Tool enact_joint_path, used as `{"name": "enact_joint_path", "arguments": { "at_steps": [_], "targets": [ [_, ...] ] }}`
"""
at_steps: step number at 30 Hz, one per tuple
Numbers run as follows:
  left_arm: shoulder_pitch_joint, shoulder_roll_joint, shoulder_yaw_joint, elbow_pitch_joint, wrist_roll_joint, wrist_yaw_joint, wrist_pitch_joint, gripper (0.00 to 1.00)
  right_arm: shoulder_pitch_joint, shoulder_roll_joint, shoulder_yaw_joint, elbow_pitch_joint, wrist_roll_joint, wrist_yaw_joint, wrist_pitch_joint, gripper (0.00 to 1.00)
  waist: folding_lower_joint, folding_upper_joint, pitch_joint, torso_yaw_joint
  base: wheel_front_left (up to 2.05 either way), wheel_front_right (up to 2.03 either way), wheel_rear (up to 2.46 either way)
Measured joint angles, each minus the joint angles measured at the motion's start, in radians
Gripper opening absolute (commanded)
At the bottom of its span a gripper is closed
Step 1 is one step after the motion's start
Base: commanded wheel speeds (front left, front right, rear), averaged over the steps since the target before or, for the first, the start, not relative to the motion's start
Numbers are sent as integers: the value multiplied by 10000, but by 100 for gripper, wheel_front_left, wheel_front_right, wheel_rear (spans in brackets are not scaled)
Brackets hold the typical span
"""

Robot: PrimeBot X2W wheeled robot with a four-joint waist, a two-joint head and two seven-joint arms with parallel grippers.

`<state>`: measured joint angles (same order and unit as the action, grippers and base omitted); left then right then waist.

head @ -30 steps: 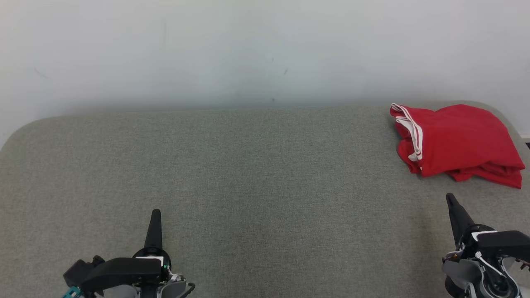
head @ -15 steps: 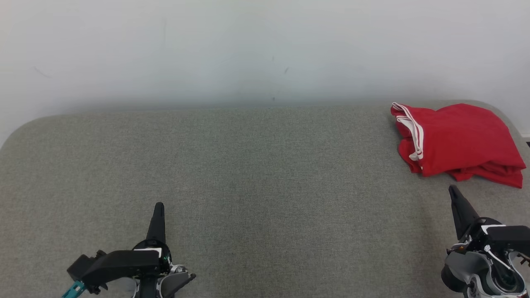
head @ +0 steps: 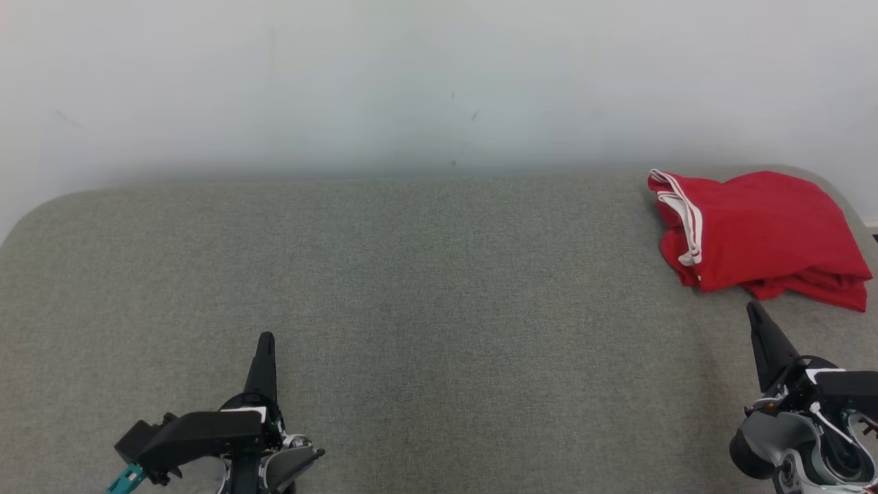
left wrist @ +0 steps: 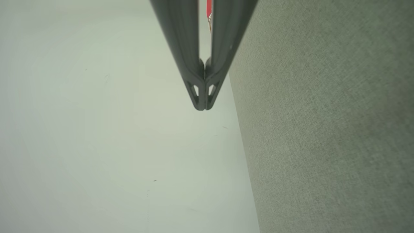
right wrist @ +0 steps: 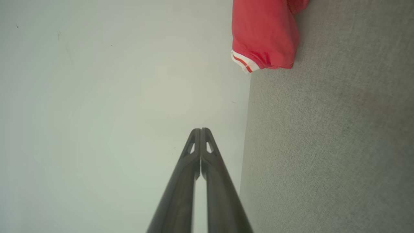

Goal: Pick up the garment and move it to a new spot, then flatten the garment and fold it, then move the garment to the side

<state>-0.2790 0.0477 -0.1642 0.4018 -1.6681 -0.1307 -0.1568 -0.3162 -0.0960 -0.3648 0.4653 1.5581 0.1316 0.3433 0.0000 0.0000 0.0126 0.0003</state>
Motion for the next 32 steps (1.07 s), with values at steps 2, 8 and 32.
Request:
{"name": "enact_joint_path", "arguments": {
  "at_steps": [2, 8, 32],
  "targets": [
    [-1, 0, 0, 0, 0, 0, 0, 0, -1, -2, 2, 0, 0, 0, 0, 0, 0, 0, 0, 0, 0, 0, 0],
    [-2, 0, 0, 2, 0, 0, 0, 0, -1, -4, 10, 0, 0, 0, 0, 0, 0, 0, 0, 0, 0, 0, 0],
    [-8, 0, 0, 2, 0, 0, 0, 0, -2, -12, 27, 0, 29, 0, -4, 0, -1, 0, 0, 0, 0, 0, 0]
  ]
}}
